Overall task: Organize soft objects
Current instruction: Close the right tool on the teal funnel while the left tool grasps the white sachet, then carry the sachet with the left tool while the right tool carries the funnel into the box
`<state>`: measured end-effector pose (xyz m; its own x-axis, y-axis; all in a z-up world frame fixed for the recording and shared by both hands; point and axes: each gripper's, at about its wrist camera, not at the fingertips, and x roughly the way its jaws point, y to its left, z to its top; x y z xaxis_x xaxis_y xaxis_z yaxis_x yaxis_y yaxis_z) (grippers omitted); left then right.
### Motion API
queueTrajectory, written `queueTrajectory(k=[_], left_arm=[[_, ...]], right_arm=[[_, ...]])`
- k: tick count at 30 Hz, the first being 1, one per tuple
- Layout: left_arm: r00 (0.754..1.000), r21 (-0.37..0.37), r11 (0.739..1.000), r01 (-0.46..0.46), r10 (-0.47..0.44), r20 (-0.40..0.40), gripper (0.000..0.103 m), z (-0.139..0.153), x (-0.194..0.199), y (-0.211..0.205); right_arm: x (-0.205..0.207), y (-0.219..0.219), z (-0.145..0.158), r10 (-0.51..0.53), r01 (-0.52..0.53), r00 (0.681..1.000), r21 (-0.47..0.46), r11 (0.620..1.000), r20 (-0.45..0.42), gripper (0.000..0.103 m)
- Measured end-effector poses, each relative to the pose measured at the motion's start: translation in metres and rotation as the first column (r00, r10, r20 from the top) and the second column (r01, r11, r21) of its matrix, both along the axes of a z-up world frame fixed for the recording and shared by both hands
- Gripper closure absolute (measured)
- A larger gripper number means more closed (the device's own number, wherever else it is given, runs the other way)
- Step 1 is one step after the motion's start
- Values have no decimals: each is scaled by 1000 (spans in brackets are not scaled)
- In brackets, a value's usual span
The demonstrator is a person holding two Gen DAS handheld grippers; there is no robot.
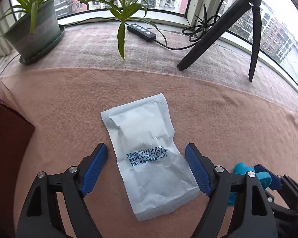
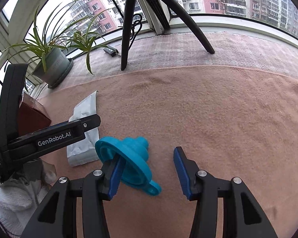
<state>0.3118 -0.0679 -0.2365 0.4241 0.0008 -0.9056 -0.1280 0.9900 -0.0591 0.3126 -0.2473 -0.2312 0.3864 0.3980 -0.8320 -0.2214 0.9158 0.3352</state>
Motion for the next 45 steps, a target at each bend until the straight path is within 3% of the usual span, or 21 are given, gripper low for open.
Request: queueTrajectory(k=[7, 11, 17, 19, 24, 31, 32, 34, 37, 41, 43, 45], left_arm=[[999, 28, 999, -15, 14, 46, 46, 3, -10, 9], [999, 7, 1000, -13, 12, 50, 50, 6, -18, 16], [998, -54, 998, -18, 21, 60, 59, 12, -41, 32], [997, -58, 998, -20, 25, 73, 74, 16, -55, 36], [996, -76, 997, 1, 6, 84, 74, 13, -76, 41], [998, -114, 993, -7, 13, 58, 72, 13, -73, 41], [998, -109, 994, -8, 14, 57, 69, 13, -73, 39], [999, -117, 993, 0, 4, 39, 48, 11, -71, 36], [999, -80, 996, 28, -26, 22, 38, 8, -68, 24], [998, 13, 999, 42, -43, 41, 38, 4, -62, 12], [998, 47, 998, 31, -34, 60, 53, 4, -59, 11], [998, 35, 999, 19, -21, 67, 59, 5, -55, 16]], right_arm=[[-2, -1, 0, -6, 6, 1000, -42, 999, 1, 72], [-5, -2, 0, -3, 3, 1000, -32, 999, -1, 84], [-10, -5, 4, -11, 11, 1000, -11, 1000, 8, 93], [-14, -8, 6, -18, 19, 1000, -5, 1000, 14, 94], [-29, -15, 12, -32, 32, 999, 15, 999, 25, 94], [-42, -12, 14, -19, 19, 1000, 5, 1000, 20, 94], [-43, -12, 15, -19, 19, 1000, 5, 1000, 23, 94], [-45, -13, 17, -21, 21, 999, 8, 1000, 28, 94], [-45, -15, 20, -29, 28, 999, 16, 999, 33, 94], [-46, -19, 21, -32, 31, 999, 21, 999, 40, 94], [-47, -20, 21, -33, 32, 999, 20, 999, 41, 94], [-47, -21, 20, -34, 34, 999, 21, 999, 39, 94]])
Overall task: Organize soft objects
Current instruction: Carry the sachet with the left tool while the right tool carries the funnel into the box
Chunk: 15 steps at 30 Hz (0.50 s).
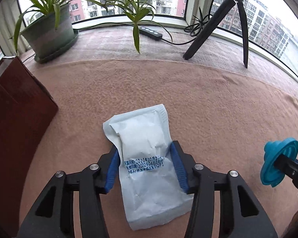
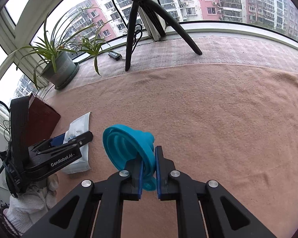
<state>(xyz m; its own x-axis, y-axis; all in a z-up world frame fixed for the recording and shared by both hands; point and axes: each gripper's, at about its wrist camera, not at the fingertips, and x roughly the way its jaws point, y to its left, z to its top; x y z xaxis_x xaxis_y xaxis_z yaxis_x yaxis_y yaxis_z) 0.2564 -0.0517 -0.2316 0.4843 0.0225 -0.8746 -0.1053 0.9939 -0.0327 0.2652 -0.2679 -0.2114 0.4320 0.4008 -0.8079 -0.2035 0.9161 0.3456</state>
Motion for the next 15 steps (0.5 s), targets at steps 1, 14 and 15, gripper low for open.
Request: queueTrajectory(k=[1, 14, 15], left_arm=[[1000, -6, 1000, -6, 6, 0, 62, 0, 1, 3], [994, -135, 991, -18, 32, 106, 64, 49, -36, 33], [992, -134, 991, -14, 30, 120, 64, 56, -40, 35]], right_arm=[[0, 0, 0, 0, 0, 1000, 0, 1000, -1, 94], [-3, 0, 12, 3, -3, 1000, -1, 1000, 21, 94], [-3, 3, 15, 11, -11, 1000, 0, 1000, 26, 94]])
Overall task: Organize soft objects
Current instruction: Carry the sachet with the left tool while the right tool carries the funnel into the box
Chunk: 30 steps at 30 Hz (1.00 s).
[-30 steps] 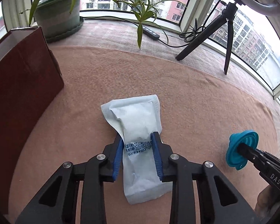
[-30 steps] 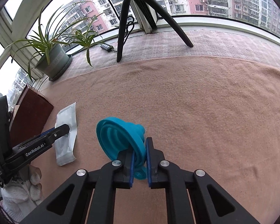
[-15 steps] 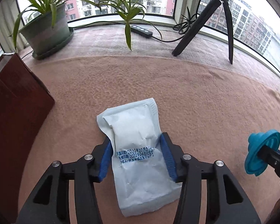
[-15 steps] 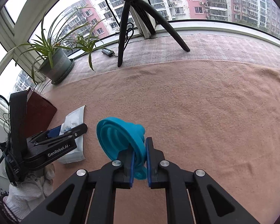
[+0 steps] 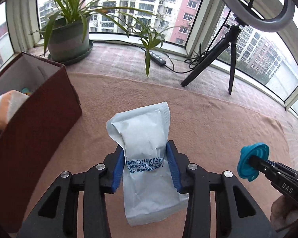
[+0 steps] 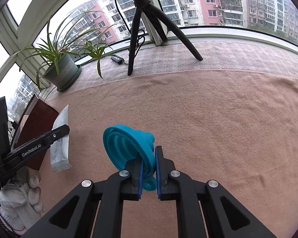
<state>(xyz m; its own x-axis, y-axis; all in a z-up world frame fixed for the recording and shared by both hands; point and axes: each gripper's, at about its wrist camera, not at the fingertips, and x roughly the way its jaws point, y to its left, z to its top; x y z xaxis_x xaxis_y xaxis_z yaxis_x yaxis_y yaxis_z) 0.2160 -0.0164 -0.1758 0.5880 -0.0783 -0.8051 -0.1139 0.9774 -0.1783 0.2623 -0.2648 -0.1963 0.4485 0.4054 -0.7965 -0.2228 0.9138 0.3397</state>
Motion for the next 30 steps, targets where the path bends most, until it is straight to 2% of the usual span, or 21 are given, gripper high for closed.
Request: queueTrajectory(k=[7, 12, 18, 24, 30], left_arm=[[993, -22, 999, -44, 46, 108, 64, 50, -46, 44], [973, -30, 985, -167, 170, 156, 64, 73, -83, 106], [935, -16, 949, -314, 312, 170, 64, 76, -120, 170], [915, -13, 927, -375, 373, 154, 64, 68, -137, 195], [898, 11, 907, -421, 415, 146, 62, 66, -144, 212]], right_arm=[[-5, 37, 36, 97, -98, 993, 16, 995, 61, 94], [-11, 81, 68, 197, -203, 974, 50, 978, 110, 94], [-16, 155, 98, 338, -352, 927, 63, 934, 161, 94], [-17, 231, 118, 462, -475, 866, 32, 879, 191, 94], [-12, 296, 131, 530, -537, 819, -32, 843, 219, 94]])
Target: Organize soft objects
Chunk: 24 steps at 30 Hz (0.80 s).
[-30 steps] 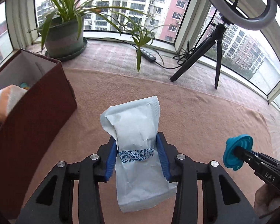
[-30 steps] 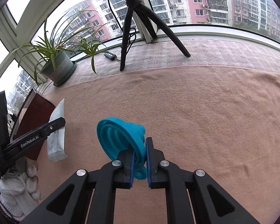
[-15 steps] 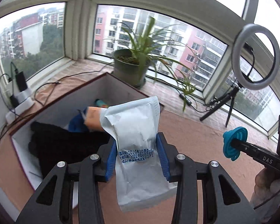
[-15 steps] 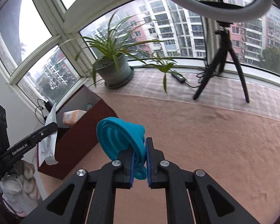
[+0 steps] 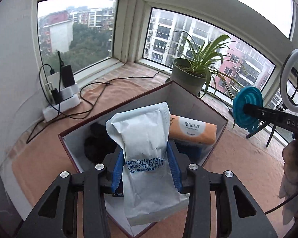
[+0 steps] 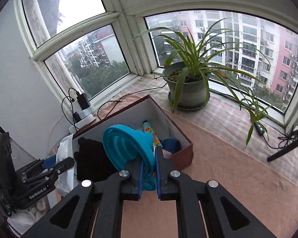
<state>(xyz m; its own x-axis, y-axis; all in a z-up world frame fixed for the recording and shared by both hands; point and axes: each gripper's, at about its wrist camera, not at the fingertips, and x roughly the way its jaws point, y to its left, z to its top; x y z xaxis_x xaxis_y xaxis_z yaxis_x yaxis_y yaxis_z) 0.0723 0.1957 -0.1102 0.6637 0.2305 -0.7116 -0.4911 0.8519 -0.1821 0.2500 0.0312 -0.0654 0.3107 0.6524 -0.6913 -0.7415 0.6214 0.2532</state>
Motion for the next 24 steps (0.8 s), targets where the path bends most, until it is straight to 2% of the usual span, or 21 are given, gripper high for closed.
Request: queueTrajectory(k=[2, 6, 7, 9, 11, 12, 15, 24], left_arm=[[1000, -6, 1000, -15, 15, 1, 60, 0, -1, 6], [999, -15, 999, -48, 48, 7, 35, -2, -1, 15], [999, -24, 998, -53, 53, 10, 33, -2, -2, 17], [998, -37, 997, -64, 64, 5, 33, -3, -3, 21], [997, -47, 996, -74, 74, -1, 33, -5, -5, 25], [997, -52, 996, -78, 78, -1, 33, -6, -6, 26], [996, -55, 995, -85, 85, -4, 33, -8, -10, 28], [997, -41, 996, -82, 82, 9, 33, 0, -17, 19]], right_arm=[[2, 18, 2, 17, -17, 1000, -16, 1000, 23, 94], [5, 54, 0, 35, -32, 997, -59, 998, 64, 93], [6, 62, -1, 36, -31, 997, -70, 997, 73, 92], [9, 75, -5, 50, -43, 996, -88, 995, 77, 81], [11, 83, -8, 52, -43, 996, -108, 993, 77, 62], [11, 85, -8, 47, -38, 995, -105, 994, 87, 57], [11, 85, -8, 40, -31, 994, -95, 995, 97, 51], [8, 70, -7, 25, -19, 997, -71, 997, 74, 48]])
